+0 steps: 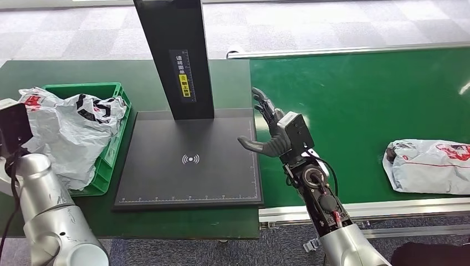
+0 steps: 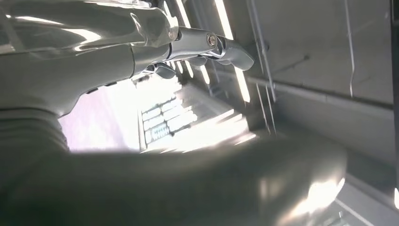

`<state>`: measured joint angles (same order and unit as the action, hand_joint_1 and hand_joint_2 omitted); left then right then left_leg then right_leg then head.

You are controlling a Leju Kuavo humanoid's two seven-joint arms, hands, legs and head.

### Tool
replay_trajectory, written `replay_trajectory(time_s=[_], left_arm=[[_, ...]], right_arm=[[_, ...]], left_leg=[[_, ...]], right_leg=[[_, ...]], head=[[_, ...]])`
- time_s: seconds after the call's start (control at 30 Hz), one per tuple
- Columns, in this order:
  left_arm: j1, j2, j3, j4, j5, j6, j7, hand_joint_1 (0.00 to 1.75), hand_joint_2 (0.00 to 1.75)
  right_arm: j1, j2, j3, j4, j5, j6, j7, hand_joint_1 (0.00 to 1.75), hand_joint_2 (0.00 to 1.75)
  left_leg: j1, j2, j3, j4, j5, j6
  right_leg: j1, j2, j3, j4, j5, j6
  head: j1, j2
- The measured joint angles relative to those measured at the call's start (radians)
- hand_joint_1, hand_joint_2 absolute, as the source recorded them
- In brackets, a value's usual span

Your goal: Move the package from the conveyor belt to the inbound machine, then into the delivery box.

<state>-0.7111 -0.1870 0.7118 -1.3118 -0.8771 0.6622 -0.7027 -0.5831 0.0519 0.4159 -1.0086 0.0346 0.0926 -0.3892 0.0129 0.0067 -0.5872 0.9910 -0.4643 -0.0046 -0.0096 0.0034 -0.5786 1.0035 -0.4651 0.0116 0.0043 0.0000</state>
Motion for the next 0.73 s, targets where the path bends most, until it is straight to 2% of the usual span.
replay_trajectory(time_s=[0.13,0.2,0.33,0.4,0.5,0.57,0.7,0.73], left_arm=[[0.009,-0.037,-0.059,0.064,0.036,-0.003,0.006,0.0,1.75],[0.026,-0.051,-0.12,0.121,0.132,-0.03,0.047,0.0,1.75],[0.118,-0.066,-0.35,0.186,0.408,-0.092,0.165,0.0,1.75],[0.146,-0.064,-0.447,0.202,0.461,-0.083,0.178,0.0,1.75],[0.164,-0.054,-0.537,0.217,0.509,-0.104,0.193,0.0,1.75],[0.181,-0.049,-0.58,0.223,0.575,-0.193,0.202,0.0,1.75],[0.247,-0.054,-0.671,0.246,0.729,-0.443,0.21,0.0,1.75],[0.254,-0.055,-0.683,0.252,0.744,-0.469,0.211,0.0,1.75]], right_arm=[[0.002,-0.004,0.002,0.0,0.022,0.002,0.01,0.0,1.75],[0.003,-0.004,-0.009,0.001,0.009,0.013,0.027,0.0,1.75],[0.002,-0.002,-0.047,0.025,-0.027,0.051,0.045,0.0,1.75],[0.002,-0.001,-0.06,0.037,-0.027,0.054,0.043,0.0,1.75],[0.002,0.0,-0.072,0.049,-0.031,0.057,0.046,0.0,1.75],[0.001,0.003,-0.08,0.058,-0.043,0.062,0.059,0.0,1.75],[-0.004,0.025,-0.099,0.077,-0.061,0.057,0.097,0.0,1.75],[-0.005,0.029,-0.101,0.078,-0.061,0.054,0.103,0.0,1.75]], left_leg=[[0.0,0.0,0.0,0.0,0.0,0.0],[0.0,-0.001,0.0,0.0,0.0,0.0],[0.0,0.0,-0.001,0.0,0.0,0.0],[0.0,0.0,-0.002,0.0,0.0,0.0],[0.0,0.0,-0.002,0.0,0.0,0.0],[0.0,0.0,-0.001,0.0,0.0,0.0],[0.0,0.0,-0.001,0.0,0.0,0.0],[0.0,0.0,-0.002,0.0,0.0,0.0]], right_leg=[[0.0,-0.001,0.0,0.0,0.0,0.0],[0.0,-0.001,0.0,0.0,0.0,0.0],[0.0,-0.001,0.0,0.0,0.0,0.0],[0.0,-0.001,0.0,0.0,0.0,0.0],[0.0,-0.001,0.0,0.0,0.0,0.0],[0.0,-0.001,0.0,0.0,0.0,0.0],[0.0,-0.001,-0.001,0.0,0.0,0.0],[0.0,-0.001,-0.001,0.0,0.0,0.0]], head=[[0.0,0.0],[0.0,0.0],[0.0,0.0],[0.0,0.0],[0.0,0.0],[0.0,0.0],[0.0,0.0],[0.0,0.0]])
